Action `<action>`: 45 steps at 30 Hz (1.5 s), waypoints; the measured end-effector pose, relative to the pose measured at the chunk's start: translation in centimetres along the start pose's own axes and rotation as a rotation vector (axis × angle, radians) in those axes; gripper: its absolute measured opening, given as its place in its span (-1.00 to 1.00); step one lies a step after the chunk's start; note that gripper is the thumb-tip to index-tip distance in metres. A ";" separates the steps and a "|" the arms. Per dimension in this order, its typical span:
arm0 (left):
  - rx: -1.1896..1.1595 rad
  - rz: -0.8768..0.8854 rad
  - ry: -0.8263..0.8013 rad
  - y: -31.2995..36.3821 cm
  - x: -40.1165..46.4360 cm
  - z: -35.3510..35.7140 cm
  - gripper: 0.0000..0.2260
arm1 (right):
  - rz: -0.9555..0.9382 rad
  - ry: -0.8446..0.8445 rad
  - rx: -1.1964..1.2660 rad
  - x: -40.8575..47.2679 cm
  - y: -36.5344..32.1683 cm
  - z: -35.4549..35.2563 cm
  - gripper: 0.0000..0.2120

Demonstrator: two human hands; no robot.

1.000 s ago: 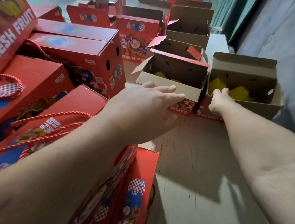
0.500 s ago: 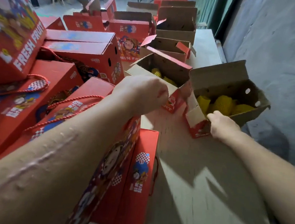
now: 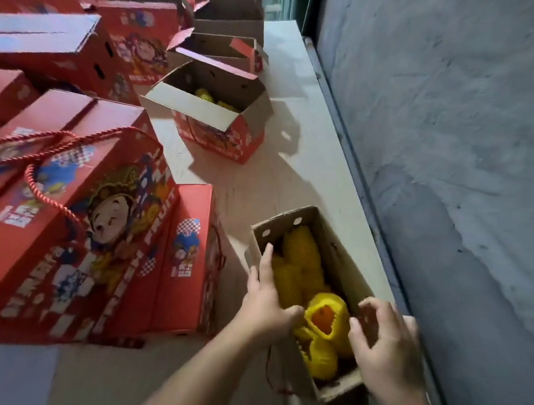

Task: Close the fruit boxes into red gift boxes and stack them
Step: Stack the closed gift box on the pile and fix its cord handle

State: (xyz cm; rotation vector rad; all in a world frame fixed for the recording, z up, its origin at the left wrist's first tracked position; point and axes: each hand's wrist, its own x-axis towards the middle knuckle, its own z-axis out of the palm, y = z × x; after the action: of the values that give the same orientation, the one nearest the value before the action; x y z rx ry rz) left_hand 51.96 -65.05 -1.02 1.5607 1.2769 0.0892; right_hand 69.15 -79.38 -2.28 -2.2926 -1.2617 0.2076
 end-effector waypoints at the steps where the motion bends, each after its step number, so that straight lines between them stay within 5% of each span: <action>1: -0.072 0.003 0.055 -0.4 -1.0 1.3 0.07 | -0.025 -0.008 -0.004 -0.2 0.4 0.1 -0.56; 5: -0.200 -0.139 0.098 -0.9 -3.3 4.4 -0.04 | -0.086 -0.038 -0.038 0.1 0.3 0.0 -0.34; 8: -0.259 -0.110 0.069 -0.9 -4.4 3.9 -0.17 | 0.040 -0.043 0.117 0.8 0.9 -0.9 -0.27; 14: -0.267 0.038 -0.090 -3.9 -9.3 3.4 -0.24 | 0.370 -0.542 0.121 -1.9 1.4 -1.6 -0.35; 23: -0.327 0.219 -0.172 -8.3 -22.3 -0.2 -0.25 | 0.296 -0.393 0.073 -15.6 -5.1 -8.0 -0.41; 26: -0.372 0.253 -0.151 -11.0 -27.6 -2.2 -0.26 | 0.177 -0.381 0.115 -19.9 -8.6 -10.3 -0.60; 40: -0.403 0.129 0.372 -25.9 -43.6 -15.3 -0.50 | -0.239 -0.748 0.325 -27.6 -28.0 -1.5 -0.44; 45: -0.421 0.033 0.628 -28.7 -46.2 -18.8 -0.36 | -0.349 -0.910 0.395 -26.8 -35.0 2.4 -0.41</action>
State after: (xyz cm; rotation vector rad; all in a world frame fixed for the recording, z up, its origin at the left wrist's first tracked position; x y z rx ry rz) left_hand 1.74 -90.96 9.98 1.2177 1.5790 0.8699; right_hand 27.20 -85.28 10.31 -1.6050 -1.7948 1.3432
